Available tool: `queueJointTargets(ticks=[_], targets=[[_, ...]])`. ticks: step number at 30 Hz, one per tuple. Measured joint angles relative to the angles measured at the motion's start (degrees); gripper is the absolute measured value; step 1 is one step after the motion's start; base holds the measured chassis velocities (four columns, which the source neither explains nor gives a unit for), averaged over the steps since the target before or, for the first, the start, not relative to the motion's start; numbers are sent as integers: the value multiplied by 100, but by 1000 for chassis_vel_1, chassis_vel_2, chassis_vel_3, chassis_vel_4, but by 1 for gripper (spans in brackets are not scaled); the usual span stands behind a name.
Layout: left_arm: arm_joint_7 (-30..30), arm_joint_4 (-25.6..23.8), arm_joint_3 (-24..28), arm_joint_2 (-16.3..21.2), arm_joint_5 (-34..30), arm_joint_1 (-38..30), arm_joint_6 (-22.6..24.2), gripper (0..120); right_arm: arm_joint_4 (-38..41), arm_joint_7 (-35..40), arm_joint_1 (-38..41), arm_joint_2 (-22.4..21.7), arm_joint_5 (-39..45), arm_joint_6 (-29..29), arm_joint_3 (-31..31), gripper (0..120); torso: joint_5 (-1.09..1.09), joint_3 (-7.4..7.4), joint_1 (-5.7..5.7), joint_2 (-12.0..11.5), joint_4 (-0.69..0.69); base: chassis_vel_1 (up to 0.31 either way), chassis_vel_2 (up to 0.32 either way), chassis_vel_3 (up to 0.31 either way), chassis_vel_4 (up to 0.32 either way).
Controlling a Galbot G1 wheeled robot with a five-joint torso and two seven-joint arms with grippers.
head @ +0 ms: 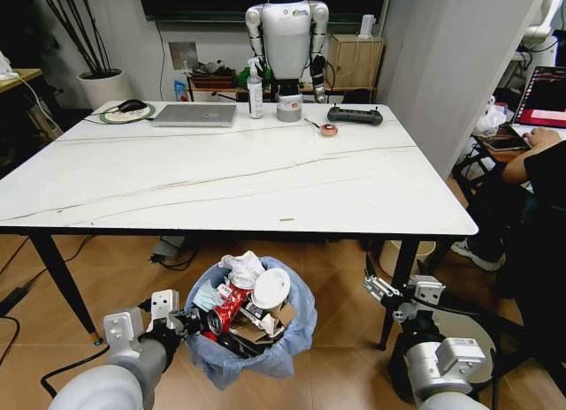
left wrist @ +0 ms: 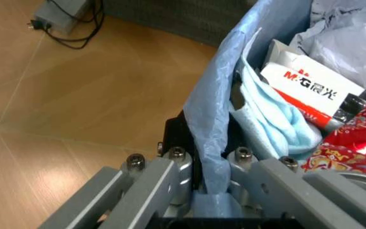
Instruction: Pick up the trash bin and place the trash from the table into it.
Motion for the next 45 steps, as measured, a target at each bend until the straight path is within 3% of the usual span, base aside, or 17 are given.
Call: queueJointTargets(ticks=[17,45], targets=[[-52,107,-74,-201,100,93,0,2,-93,-34,5,250,-205,64,-25,100,0,-290,-202,-491,0,0,0,0,0],[-46,106,19,-234,206,106,0,2,-206,-8,71,247,-168,63,-21,100,0,-698,-467,-1164,0,0,0,0,0]])
